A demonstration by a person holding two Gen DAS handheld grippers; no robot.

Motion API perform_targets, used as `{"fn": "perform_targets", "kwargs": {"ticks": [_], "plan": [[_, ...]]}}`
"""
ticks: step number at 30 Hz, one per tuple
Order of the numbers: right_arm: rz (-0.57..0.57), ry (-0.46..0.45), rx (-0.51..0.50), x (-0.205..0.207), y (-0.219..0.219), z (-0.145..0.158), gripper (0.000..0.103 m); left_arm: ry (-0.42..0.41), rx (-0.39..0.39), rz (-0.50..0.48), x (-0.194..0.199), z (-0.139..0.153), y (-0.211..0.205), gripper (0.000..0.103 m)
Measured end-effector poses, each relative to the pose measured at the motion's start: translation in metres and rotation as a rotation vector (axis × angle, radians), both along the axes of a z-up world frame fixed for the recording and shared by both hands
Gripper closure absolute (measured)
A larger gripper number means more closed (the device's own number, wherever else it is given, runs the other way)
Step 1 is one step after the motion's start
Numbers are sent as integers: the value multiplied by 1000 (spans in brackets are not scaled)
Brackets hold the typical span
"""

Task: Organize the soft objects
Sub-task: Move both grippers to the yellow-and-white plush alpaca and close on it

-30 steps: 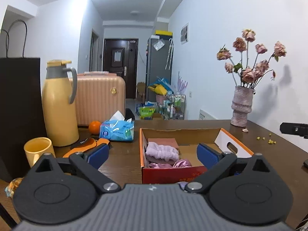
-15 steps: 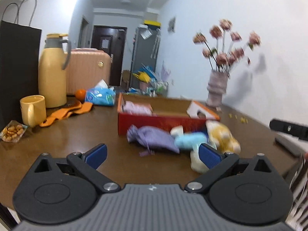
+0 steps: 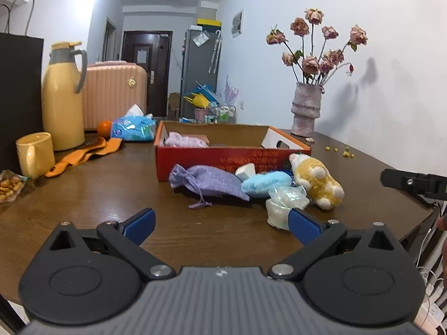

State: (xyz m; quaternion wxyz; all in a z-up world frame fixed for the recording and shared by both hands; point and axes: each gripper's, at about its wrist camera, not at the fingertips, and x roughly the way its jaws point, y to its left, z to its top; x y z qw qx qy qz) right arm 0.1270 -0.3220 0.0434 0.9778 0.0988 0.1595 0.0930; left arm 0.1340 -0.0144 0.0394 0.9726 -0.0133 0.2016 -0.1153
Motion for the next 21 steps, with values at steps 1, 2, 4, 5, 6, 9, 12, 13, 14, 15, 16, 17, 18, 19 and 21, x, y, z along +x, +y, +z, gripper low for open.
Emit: {"fn": "perform_targets", "kwargs": {"ticks": [1,2,4,5,6,9,12,13,14,15,16,17,18,19,21], "plan": [[-1,5,-6,1,1,-3,0,8,0,-8,2,-3,-2,0],[-1,9,-11,3,2,-6,0,17,0,-16,6,-7,-4,0],[-1,21,-17,8,3,-13,0,41,0,-39,15,-14,-12,0],[1,28,-19,11,3,-16,0,48,-2,-49,19,-17,-16,0],[2,40,-21,15,3,-19,0,54,-2,-66,24,-19,-22,0],[-5,78,-32,32,3,-29,0,56,2,-112,37,-22,-41,0],[-17,105,-49,48,1,-35,1,61,6,-148,51,-22,-59,0],[-20,116,-52,54,-1,-37,2,60,10,-155,57,-20,-64,0],[-19,123,-50,61,-3,-38,2,55,11,-164,63,-17,-69,0],[-18,127,-48,65,-5,-39,3,47,10,-172,68,-13,-74,0],[-17,132,-46,71,-7,-39,4,35,7,-177,75,-10,-79,0],[-16,134,-45,76,-9,-40,4,23,2,-180,81,-7,-84,0],[-18,138,-44,81,-11,-41,5,15,-2,-184,87,-5,-88,0],[-21,146,-42,87,-14,-42,6,15,-7,-192,94,-3,-94,2],[-13,164,-30,98,-18,-43,10,35,-18,-214,109,0,-107,8]]}}
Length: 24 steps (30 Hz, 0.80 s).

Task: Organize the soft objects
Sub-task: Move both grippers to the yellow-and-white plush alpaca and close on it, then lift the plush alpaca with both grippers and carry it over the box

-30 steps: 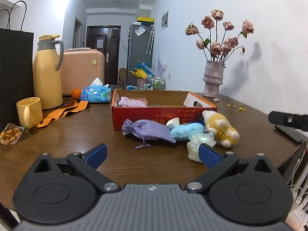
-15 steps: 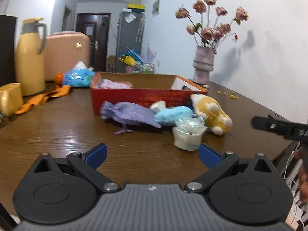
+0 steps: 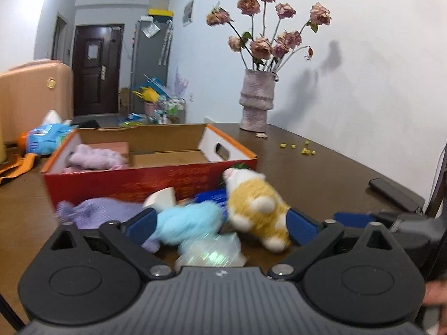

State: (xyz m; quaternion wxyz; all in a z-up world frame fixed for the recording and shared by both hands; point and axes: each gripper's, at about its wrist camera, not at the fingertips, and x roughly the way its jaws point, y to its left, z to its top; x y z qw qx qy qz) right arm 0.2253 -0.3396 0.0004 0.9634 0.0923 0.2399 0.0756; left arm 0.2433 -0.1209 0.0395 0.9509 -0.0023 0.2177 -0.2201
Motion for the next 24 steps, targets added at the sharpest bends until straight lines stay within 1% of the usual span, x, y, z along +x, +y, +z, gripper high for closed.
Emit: {"fn": "perform_targets", "kwargs": {"ticks": [2,5,6,7,8,9,10,11,12,13,14,17,21,24], "plan": [[17,28,14,13,-3,-2,11,24,-10,-33,16,2,-13,15],[44,64,31,33,-4,-7,13,47,-12,-66,39,2,-30,16],[53,74,34,40,-4,-9,15,61,-7,-68,45,0,-35,17],[65,81,40,45,-4,-11,16,86,-6,-78,54,-2,-39,23],[78,86,46,50,-3,-12,20,111,-9,-89,59,-5,-41,33],[91,90,55,52,-2,-13,28,147,-12,-97,65,-8,-42,38],[110,93,67,54,-1,-14,34,188,-22,-107,71,-13,-42,46],[126,93,78,54,0,-14,42,199,-29,-101,73,-15,-43,47],[129,88,78,54,1,-14,43,194,-39,-101,73,-16,-41,48],[127,83,68,54,4,-14,45,189,-46,-102,73,-17,-39,52],[128,78,59,53,6,-14,48,183,-51,-101,72,-15,-38,53],[131,42,71,46,8,-6,50,149,-68,-92,64,-4,-32,54],[153,-43,23,26,20,22,51,77,-111,-94,39,19,-15,54],[188,-92,0,5,34,39,51,46,-152,-74,18,31,5,54]]}}
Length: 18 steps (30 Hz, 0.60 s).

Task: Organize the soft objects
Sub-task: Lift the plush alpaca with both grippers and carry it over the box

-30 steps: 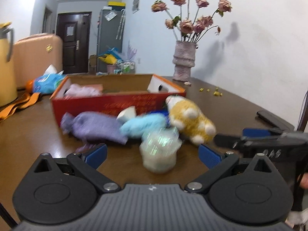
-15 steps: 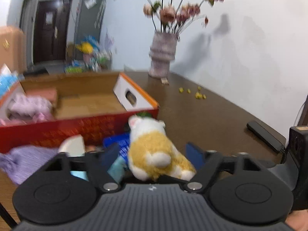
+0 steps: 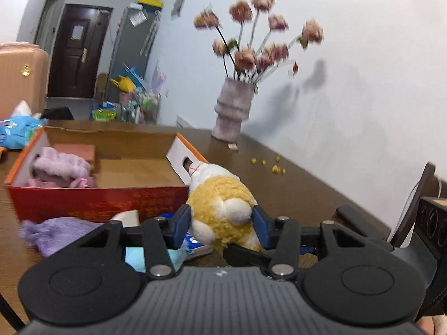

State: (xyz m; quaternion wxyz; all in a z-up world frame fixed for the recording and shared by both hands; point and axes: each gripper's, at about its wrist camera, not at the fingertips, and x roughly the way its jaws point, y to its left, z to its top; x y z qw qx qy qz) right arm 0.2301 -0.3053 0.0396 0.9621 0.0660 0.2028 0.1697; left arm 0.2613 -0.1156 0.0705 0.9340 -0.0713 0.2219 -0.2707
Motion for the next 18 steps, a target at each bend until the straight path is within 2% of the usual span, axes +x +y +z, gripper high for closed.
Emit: {"fn": "perform_targets", "kwargs": {"ticks": [4,9,13,16,18], "plan": [[47,-32,-19,-21,23,12,51,-13,-44,44,-28,6,30,54],[114,-37,-52,-39,57,13,51,-15,-52,104,-59,3,65,54],[202,-9,-121,-56,91,2,51,31,-87,165,-88,-19,102,54],[261,59,-131,-56,113,-17,51,95,-117,235,-97,-42,124,54],[278,101,-134,-54,127,-27,51,113,-94,276,-100,-54,131,55]]}}
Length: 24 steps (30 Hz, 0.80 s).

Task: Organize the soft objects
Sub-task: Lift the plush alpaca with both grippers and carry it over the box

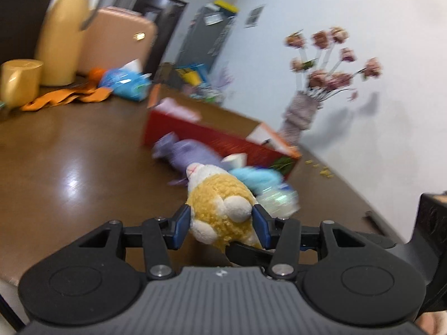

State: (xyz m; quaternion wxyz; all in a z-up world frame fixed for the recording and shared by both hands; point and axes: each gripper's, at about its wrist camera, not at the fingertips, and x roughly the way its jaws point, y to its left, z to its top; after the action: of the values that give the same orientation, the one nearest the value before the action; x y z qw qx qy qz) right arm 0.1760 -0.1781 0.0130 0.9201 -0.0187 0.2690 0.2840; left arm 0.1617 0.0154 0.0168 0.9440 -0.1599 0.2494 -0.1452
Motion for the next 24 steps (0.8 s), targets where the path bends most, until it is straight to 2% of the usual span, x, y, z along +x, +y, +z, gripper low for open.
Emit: {"fn": "perform_targets", "kwargs": {"ticks": [4,5,7,10,12,15,17,19,20,23,24], "plan": [[5,-13,-54,-4,12,-8,45,39,4,3,-1,-7,13,52],[2,-15,-59,-5,10,-8,43,53,9,-16,1,-7,16,45],[-20,-16,-55,-12,6,-6,42,74,-8,-33,5,-4,27,39],[-44,-16,8,-20,-12,0,38,63,-59,-33,11,5,41,38],[-65,0,101,-21,-29,6,29,60,-73,-27,19,10,44,38],[-89,43,170,-17,-41,10,29,60,-52,-52,36,11,34,41],[-110,87,198,-13,-45,7,30,106,-16,-40,47,5,24,53],[-125,143,266,-9,-52,0,37,113,-50,-31,48,-1,23,54],[-127,167,290,-7,-54,-5,44,118,-66,-32,46,-3,24,56],[-133,223,380,1,-60,-19,45,144,-127,-2,39,-7,29,58],[-146,229,392,3,-62,-21,49,151,-145,-7,35,-7,30,58]]}}
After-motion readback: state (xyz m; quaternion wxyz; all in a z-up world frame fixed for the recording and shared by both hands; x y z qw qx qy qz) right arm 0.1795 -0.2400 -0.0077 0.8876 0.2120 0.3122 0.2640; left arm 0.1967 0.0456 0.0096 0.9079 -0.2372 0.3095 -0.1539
